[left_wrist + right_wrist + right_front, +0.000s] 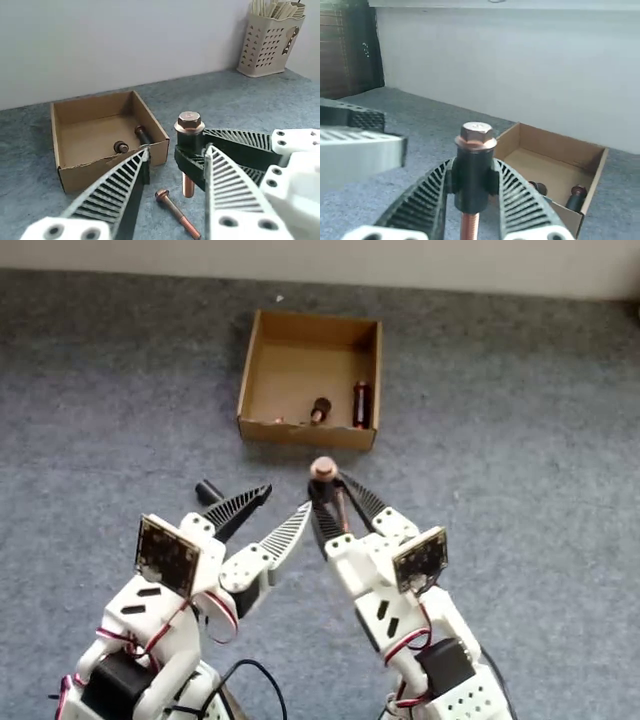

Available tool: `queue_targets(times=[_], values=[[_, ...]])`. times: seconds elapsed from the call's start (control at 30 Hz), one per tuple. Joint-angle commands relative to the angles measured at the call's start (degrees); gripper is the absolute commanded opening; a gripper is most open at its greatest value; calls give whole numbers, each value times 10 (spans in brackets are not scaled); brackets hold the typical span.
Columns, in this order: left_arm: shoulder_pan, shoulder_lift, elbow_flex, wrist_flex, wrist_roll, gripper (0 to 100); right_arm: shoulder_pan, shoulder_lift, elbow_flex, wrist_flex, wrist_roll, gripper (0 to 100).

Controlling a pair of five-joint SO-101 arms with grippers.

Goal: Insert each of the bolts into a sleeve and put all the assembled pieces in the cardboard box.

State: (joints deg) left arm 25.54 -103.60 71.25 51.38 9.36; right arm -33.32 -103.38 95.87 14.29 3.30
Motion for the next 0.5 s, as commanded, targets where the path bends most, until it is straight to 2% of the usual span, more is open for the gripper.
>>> queue_targets(times=[0.0, 0.23, 0.47], values=[[-44, -4, -29, 4, -42, 149, 18, -14, 84, 30, -1, 5], [-162, -6, 46, 5, -107, 9, 22, -16, 82, 123, 3, 5], [-258, -7, 179, 4, -117, 6, 24, -13, -7, 235, 3, 5]])
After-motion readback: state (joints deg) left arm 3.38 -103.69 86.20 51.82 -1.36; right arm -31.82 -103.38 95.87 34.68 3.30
